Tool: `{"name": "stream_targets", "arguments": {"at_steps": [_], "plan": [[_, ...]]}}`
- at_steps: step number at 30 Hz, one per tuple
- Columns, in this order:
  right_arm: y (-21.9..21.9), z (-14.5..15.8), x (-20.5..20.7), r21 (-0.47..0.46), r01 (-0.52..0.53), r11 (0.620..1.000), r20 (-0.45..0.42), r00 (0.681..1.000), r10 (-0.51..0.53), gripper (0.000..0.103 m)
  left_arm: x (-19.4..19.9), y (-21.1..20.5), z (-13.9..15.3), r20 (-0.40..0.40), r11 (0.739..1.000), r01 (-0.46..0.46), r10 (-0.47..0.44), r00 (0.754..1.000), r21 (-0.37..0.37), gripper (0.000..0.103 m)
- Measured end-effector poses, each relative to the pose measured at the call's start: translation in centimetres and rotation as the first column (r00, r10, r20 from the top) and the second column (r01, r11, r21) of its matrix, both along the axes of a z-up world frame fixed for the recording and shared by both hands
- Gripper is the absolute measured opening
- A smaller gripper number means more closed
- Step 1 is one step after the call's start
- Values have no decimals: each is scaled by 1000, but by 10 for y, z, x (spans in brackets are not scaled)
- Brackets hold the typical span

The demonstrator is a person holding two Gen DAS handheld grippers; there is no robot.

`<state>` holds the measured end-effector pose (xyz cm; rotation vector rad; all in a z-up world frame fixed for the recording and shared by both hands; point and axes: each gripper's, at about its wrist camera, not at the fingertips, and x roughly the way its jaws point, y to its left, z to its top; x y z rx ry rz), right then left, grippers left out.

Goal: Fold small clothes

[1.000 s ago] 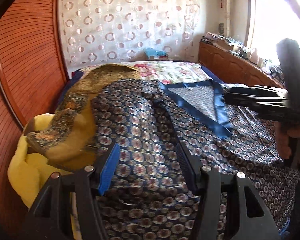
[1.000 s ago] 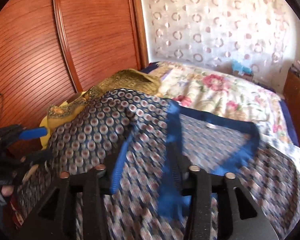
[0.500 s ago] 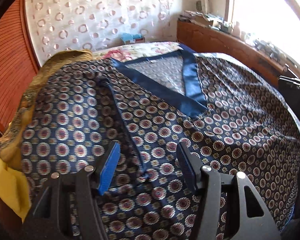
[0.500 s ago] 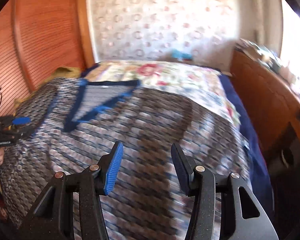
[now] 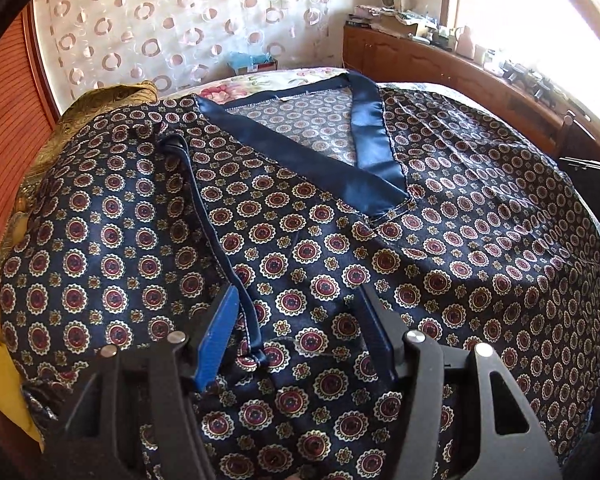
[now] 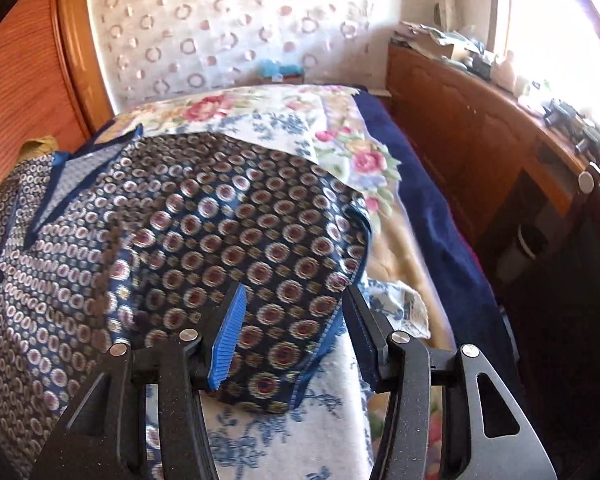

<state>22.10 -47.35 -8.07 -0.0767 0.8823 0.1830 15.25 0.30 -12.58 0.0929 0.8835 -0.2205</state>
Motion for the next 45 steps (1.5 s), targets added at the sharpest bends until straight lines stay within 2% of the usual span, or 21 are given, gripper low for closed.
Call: {"name": "stream_targets", "arguments": {"at_steps": [3,5,8,15,17,20,21,24,27,29,35,41,45], "plan": [[-4,-5,4,-1,10,1000,-17,1000,-10,51,1,-1,-1,-4,1000,7,-7,1000,-5,65],[-7,-7,8,10,12,1000,-33,999,-12,51,2,-6,-2,-11,1000,27,-27,1000,-3,76],[-10,-13,11,27,14,1000,-62,998,-13,51,3,-10,-4,-18,999,40,-40,999,1,84],[-21,-17,15,105,6,995,-89,996,3,50,6,-12,-5,-29,1000,30,-29,999,10,95],[-20,-16,15,104,-8,995,-83,996,16,44,8,-10,-7,-40,1000,5,-5,999,2,100],[-13,-12,11,23,-12,1000,-52,999,13,31,6,-9,-7,-43,1000,-4,4,999,3,101],[-12,-11,10,-2,-12,1000,-41,999,12,24,6,-8,-7,-43,1000,-7,7,999,3,101],[-14,-7,9,-12,-21,1000,-17,1000,21,4,4,-8,-7,-43,1000,-13,13,999,3,101],[-14,-2,7,1,-42,999,-1,999,42,1,-3,-5,-4,-27,1000,-29,29,999,6,101],[-10,4,5,17,-63,998,12,998,63,1,-13,-1,7,42,996,-86,86,995,8,101],[22,33,-2,43,-149,988,84,986,145,0,-44,-8,44,142,997,-51,59,988,-54,101],[81,72,-10,53,-285,957,164,948,273,0,-62,-18,74,216,998,-30,43,975,-61,101],[131,90,-15,65,-386,920,193,910,368,0,-66,-17,73,201,997,-31,44,979,-68,101]]}}
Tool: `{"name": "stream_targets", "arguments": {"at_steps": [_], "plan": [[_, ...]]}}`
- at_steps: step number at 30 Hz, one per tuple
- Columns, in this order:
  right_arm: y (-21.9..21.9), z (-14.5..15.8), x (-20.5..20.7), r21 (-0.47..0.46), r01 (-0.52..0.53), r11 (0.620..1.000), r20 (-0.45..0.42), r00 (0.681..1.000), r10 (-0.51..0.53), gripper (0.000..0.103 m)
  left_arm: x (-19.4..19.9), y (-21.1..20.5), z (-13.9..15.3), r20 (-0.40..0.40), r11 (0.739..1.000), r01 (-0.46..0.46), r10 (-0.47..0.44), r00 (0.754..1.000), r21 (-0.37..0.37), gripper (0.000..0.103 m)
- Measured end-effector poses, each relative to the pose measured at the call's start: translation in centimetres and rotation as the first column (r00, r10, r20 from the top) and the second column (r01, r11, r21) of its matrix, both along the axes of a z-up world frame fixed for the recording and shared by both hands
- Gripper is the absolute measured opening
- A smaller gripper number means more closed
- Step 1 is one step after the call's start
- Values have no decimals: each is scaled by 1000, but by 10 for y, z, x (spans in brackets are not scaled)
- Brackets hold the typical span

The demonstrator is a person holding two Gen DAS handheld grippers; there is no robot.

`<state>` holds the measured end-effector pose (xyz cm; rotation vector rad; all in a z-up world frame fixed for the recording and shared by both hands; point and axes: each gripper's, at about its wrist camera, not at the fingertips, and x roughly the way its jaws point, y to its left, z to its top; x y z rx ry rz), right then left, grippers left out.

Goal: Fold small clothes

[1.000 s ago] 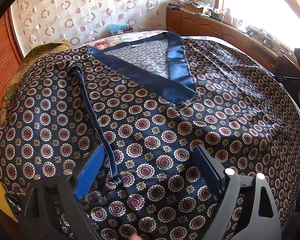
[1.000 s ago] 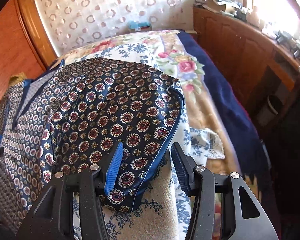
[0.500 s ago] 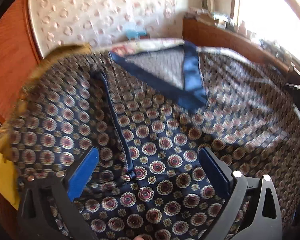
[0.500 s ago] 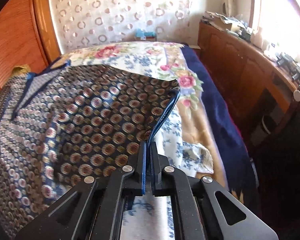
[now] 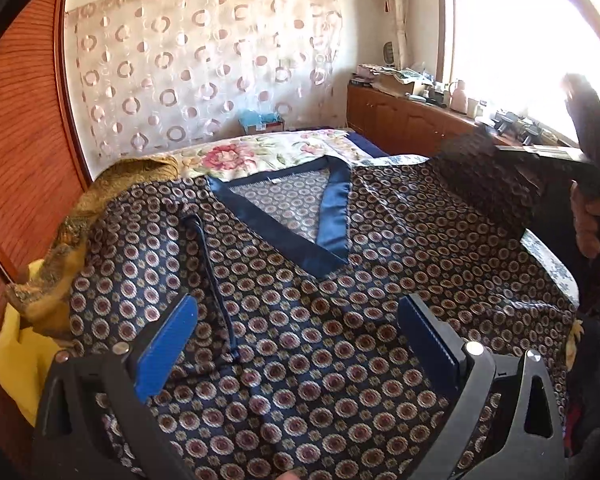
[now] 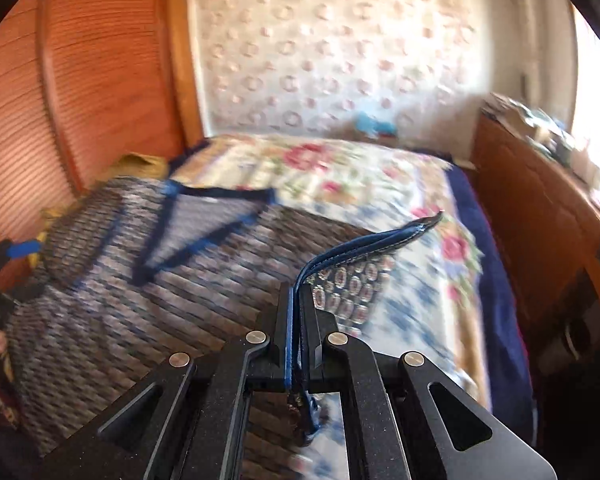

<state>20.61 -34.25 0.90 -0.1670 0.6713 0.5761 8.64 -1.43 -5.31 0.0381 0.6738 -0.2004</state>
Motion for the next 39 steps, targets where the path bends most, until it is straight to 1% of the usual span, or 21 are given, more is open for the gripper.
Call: {"name": "stream_targets", "arguments": {"at_steps": [3,5,6,7,9,10,13,15,20,22,24,27,29,34,35,36,37,39], "plan": [[36,6,-2,21,-72,997,10,997,72,0,-4,1,-3,-6,1000,5,-5,1000,-31,101],[53,5,-2,13,-97,995,12,995,97,0,-8,3,-4,2,998,7,-7,1000,-54,101],[63,3,-1,1,-109,994,15,994,109,3,-10,4,-5,6,998,7,-7,1000,-61,101],[69,1,0,-14,-105,994,21,994,106,15,-11,5,-5,6,998,7,-6,1000,-61,101],[73,-3,2,-21,-108,994,18,994,108,30,-14,6,-4,13,998,7,-7,1000,-55,101],[72,-4,3,-16,-113,993,9,994,113,33,-15,6,-4,17,999,6,-5,1000,-52,101],[60,-9,9,-20,-81,996,-2,997,81,36,-16,7,-5,19,999,4,-3,1000,-53,101],[49,-13,10,-31,-59,998,-12,998,58,36,-16,8,-6,16,998,2,-1,1000,-56,101],[12,-30,24,-75,37,996,-47,998,-41,36,-15,12,-8,16,999,-11,12,1000,-51,101],[-4,-40,33,-92,83,992,-77,993,-91,36,-15,13,-8,15,999,-14,15,1000,-48,101],[-17,-53,43,-91,114,989,-120,985,-124,36,-14,14,-8,14,999,-19,20,1000,-45,101],[-27,-70,56,-84,139,987,-175,973,-152,36,-13,16,-10,9,999,-23,24,1000,-47,101],[-30,-79,64,-65,133,989,-212,967,-144,36,-12,16,-11,5,999,-24,24,1000,-46,101],[-25,-92,77,-114,143,983,-239,956,-167,35,-14,15,-13,3,999,-20,20,1000,-36,101],[-24,-94,79,-122,139,983,-240,957,-165,31,-14,15,-13,3,999,-20,20,1000,-33,101],[-23,-95,80,-121,128,984,-244,957,-155,20,-14,15,-13,3,999,-20,20,1000,-32,101],[-23,-95,80,-122,120,985,-241,959,-146,10,-14,15,-13,3,999,-21,21,1000,-32,101],[-23,-93,80,-134,112,985,-220,965,-140,4,-14,17,-13,1,999,-24,24,1000,-35,101]]}}
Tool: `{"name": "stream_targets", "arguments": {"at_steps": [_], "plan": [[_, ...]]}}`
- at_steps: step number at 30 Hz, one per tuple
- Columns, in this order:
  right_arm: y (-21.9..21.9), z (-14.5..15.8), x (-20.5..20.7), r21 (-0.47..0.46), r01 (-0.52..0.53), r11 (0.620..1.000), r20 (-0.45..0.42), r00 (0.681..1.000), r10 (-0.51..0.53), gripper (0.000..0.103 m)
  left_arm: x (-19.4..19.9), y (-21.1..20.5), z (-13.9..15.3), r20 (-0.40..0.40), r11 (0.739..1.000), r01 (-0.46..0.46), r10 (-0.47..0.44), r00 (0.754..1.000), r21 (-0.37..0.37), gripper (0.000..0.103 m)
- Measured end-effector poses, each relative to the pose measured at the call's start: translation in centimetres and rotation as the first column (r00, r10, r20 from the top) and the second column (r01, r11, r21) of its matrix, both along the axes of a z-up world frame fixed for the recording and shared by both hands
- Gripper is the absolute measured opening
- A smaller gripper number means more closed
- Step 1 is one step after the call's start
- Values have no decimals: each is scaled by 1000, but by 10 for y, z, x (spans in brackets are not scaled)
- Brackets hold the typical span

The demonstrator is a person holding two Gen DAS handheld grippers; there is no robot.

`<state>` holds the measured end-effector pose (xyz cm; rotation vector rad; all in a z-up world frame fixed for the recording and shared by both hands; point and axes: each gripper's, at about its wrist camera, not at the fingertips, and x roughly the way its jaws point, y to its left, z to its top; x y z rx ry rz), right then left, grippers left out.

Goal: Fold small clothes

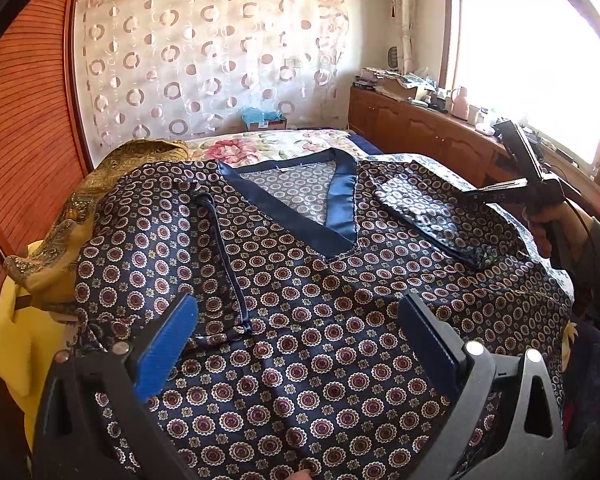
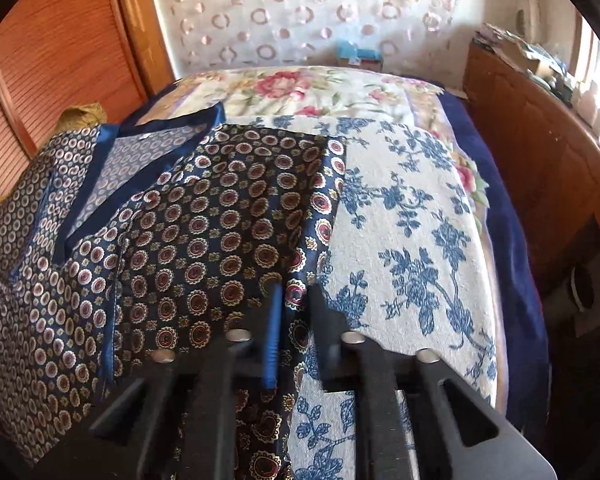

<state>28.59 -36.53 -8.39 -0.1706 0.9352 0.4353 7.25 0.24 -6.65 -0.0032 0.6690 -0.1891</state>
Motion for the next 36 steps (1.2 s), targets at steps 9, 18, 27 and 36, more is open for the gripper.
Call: {"name": "stream_targets", "arguments": {"at_steps": [9,18,27,36], "plan": [[-38,6,21,52,110,993,9,994,-111,3,2,12,1,2,1000,-24,24,1000,-17,101],[-26,14,33,98,67,993,37,997,-71,46,26,38,7,-3,998,-62,62,998,23,101],[-5,-14,59,8,5,1000,3,1000,-5,45,69,96,13,-27,979,-194,196,980,58,101],[-3,-19,56,-10,-21,1000,43,999,21,46,114,146,11,-87,965,-250,257,962,85,101]]}}
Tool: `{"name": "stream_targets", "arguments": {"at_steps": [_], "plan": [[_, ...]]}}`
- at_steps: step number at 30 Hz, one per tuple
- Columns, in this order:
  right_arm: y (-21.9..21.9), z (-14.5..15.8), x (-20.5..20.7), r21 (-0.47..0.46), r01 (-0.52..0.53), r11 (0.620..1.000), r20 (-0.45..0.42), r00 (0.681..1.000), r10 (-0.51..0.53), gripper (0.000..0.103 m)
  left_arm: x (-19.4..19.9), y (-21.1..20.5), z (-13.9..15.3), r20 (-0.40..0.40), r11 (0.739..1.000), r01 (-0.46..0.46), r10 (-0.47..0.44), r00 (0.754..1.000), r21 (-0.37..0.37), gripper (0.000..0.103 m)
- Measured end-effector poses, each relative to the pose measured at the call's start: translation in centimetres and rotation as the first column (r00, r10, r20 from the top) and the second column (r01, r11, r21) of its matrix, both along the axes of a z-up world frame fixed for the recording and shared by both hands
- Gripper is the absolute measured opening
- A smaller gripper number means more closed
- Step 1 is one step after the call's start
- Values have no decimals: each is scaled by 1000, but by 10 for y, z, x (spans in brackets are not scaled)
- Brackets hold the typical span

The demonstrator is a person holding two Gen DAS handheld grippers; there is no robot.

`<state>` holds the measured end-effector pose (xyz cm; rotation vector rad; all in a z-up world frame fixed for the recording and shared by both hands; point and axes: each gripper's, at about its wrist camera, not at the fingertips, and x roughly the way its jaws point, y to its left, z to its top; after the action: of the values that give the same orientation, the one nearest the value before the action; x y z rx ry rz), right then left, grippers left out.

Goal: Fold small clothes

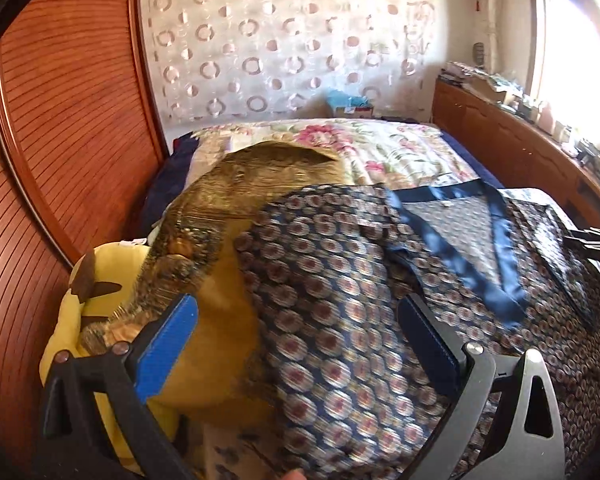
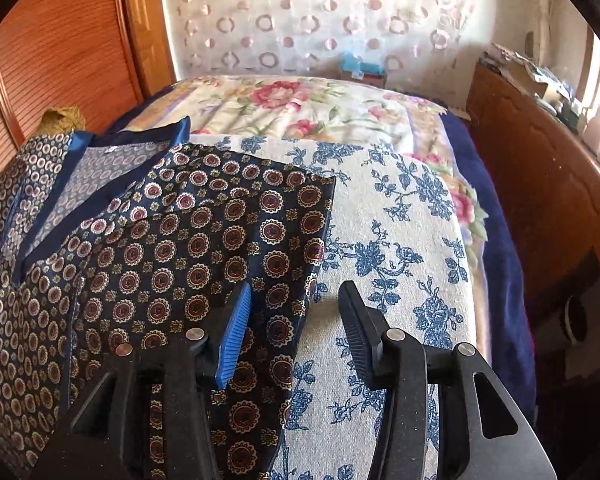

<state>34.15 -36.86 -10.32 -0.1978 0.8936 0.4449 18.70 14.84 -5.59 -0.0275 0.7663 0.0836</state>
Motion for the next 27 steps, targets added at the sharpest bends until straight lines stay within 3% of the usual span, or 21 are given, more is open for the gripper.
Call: {"name": "stream_targets", "arguments": {"at_steps": [6,9,16,22,24,25,27], "plan": [[0,0,0,-4,0,1000,2,1000,0,46,23,32,-4,-31,998,-67,66,997,-5,96],[0,0,0,-5,0,1000,3,1000,0,46,35,43,-7,-50,997,-64,61,997,-47,90],[0,0,0,-5,0,1000,3,1000,0,47,62,49,-29,-159,988,-40,16,987,-151,51],[0,0,0,-5,0,1000,4,1000,0,47,70,52,-38,-187,980,-53,16,982,-191,49],[0,0,0,-5,0,1000,4,1000,0,46,69,49,-37,-177,978,-31,-5,984,-204,25],[0,0,0,-5,0,1000,4,1000,0,46,68,47,-35,-167,977,-17,-19,986,-212,4],[0,0,0,-4,0,1000,4,1000,0,47,66,42,-31,-158,982,-2,-28,987,-188,2]]}}
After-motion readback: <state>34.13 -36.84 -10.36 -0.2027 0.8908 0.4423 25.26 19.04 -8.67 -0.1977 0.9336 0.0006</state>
